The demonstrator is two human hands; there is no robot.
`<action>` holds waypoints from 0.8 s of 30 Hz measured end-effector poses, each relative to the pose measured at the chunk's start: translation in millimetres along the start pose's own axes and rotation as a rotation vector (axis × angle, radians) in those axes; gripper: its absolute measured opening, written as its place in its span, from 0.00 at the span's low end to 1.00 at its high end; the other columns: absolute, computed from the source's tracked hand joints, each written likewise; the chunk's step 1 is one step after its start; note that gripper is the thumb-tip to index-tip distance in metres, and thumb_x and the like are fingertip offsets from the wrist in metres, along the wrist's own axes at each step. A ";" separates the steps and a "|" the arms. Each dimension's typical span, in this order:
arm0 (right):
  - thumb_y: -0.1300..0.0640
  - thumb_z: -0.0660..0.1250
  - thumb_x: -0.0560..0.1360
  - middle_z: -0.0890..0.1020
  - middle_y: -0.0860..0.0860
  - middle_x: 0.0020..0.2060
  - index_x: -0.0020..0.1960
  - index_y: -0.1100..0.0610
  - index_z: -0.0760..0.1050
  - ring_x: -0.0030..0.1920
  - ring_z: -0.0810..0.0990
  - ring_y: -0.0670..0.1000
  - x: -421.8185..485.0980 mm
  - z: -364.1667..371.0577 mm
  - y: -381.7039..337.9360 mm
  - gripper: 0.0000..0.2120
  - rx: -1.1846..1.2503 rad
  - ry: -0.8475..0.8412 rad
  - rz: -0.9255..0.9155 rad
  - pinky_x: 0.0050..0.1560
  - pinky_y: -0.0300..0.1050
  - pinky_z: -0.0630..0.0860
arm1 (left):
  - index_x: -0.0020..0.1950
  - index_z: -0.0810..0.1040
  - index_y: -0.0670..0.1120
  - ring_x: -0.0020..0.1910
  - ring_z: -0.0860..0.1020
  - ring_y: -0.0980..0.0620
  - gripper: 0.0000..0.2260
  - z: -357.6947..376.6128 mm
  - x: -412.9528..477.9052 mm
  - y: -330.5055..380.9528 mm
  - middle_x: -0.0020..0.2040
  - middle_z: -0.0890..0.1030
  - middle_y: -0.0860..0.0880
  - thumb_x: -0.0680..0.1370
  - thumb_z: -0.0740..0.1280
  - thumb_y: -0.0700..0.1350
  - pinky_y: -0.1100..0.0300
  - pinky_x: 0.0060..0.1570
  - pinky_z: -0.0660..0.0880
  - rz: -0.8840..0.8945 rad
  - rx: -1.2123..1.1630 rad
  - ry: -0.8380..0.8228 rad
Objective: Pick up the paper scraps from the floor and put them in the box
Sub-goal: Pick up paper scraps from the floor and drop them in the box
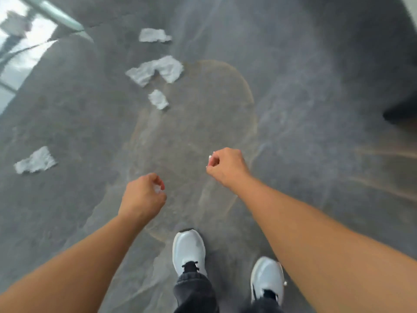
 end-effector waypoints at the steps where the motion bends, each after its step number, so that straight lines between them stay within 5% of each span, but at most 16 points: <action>1: 0.59 0.66 0.68 0.86 0.55 0.36 0.36 0.55 0.82 0.40 0.84 0.57 -11.1 -9.8 32.4 0.06 0.018 0.011 0.037 0.39 0.42 0.77 | 0.43 0.81 0.48 0.48 0.80 0.41 0.07 12.3 -3.4 19.8 0.45 0.83 0.45 0.67 0.69 0.39 0.57 0.45 0.73 0.036 0.038 -0.017; 14: 0.64 0.66 0.68 0.81 0.54 0.36 0.37 0.53 0.77 0.40 0.79 0.57 -305.1 -16.2 451.3 0.06 0.398 0.263 0.657 0.37 0.42 0.72 | 0.40 0.79 0.53 0.33 0.76 0.49 0.07 318.7 -213.7 226.5 0.39 0.81 0.48 0.67 0.68 0.40 0.64 0.34 0.70 0.348 0.328 -0.444; 19: 0.66 0.64 0.68 0.82 0.53 0.39 0.42 0.53 0.77 0.43 0.81 0.59 -449.9 24.9 549.6 0.09 0.585 0.363 0.884 0.45 0.52 0.80 | 0.39 0.78 0.54 0.40 0.74 0.48 0.08 437.1 -341.9 279.9 0.38 0.78 0.51 0.68 0.66 0.41 0.63 0.40 0.69 0.485 0.446 -0.596; 24: 0.65 0.67 0.68 0.82 0.53 0.38 0.42 0.53 0.78 0.39 0.78 0.53 -556.2 80.3 602.4 0.08 0.711 0.413 1.081 0.39 0.40 0.72 | 0.42 0.78 0.53 0.38 0.74 0.48 0.08 513.4 -438.1 301.9 0.41 0.77 0.50 0.69 0.65 0.40 0.65 0.36 0.68 0.571 0.522 -0.693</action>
Point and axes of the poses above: each hand's wrist, its own x-axis towards the middle knuckle, its own z-axis out of the palm, y = z × x, the point moved 6 cm from there along x, towards the middle knuckle
